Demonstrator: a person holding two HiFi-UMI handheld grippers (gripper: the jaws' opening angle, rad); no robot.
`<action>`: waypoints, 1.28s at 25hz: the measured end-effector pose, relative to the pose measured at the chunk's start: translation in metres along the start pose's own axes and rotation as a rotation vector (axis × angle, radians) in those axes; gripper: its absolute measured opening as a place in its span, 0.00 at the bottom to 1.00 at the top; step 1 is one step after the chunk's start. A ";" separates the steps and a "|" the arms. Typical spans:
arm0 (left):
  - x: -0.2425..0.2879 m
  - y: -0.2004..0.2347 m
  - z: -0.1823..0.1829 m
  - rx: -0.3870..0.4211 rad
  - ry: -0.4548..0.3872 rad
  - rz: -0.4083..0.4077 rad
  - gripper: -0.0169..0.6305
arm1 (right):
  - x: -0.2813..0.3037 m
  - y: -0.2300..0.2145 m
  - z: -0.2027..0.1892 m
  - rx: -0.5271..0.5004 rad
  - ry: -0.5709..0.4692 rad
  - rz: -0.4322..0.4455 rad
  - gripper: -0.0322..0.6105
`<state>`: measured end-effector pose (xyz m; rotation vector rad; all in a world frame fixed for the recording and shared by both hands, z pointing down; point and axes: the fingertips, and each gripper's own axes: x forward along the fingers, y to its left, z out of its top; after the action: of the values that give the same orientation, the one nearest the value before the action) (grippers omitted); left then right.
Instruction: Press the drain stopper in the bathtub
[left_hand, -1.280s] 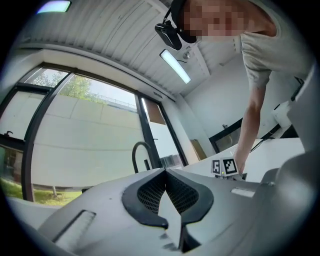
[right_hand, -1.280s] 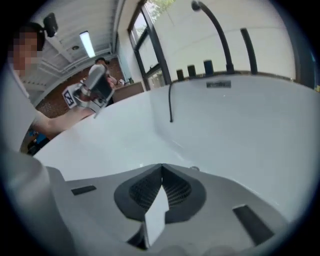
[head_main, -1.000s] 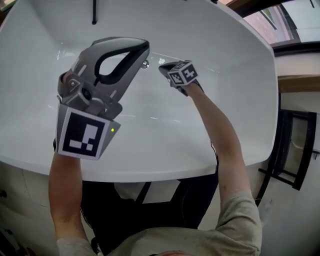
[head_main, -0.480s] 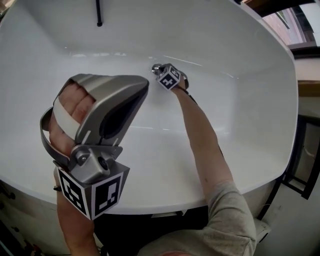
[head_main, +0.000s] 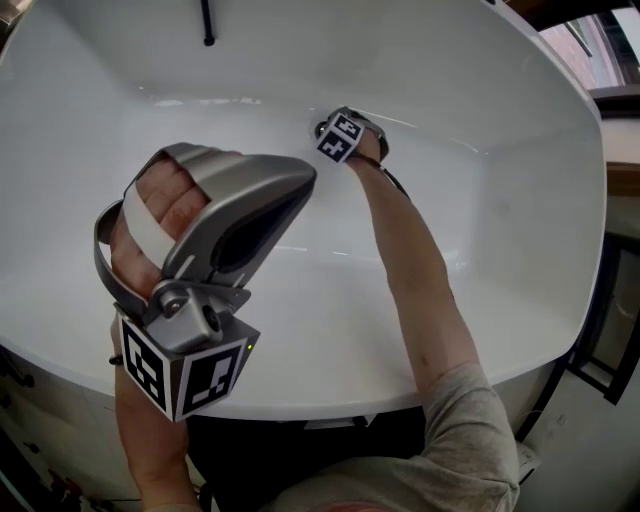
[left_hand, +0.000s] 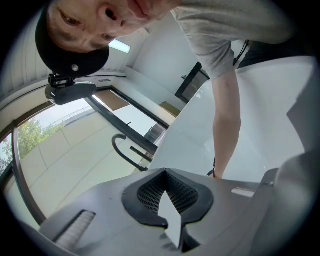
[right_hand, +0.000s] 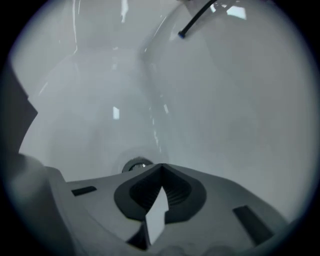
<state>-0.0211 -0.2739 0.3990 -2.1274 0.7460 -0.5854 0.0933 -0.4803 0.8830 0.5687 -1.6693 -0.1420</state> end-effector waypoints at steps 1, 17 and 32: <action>0.002 0.001 0.002 0.002 -0.016 0.002 0.04 | -0.024 -0.013 0.011 0.032 -0.037 -0.017 0.05; -0.080 0.098 0.120 -0.551 -0.320 0.248 0.04 | -0.813 0.050 0.019 0.399 -1.352 -0.109 0.05; -0.297 0.062 0.407 -0.501 -0.613 0.219 0.04 | -1.059 0.244 -0.016 -0.065 -1.607 -0.442 0.05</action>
<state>-0.0016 0.1095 0.0668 -2.4331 0.8018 0.4095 0.1173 0.2027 0.0385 0.8316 -2.9965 -1.2249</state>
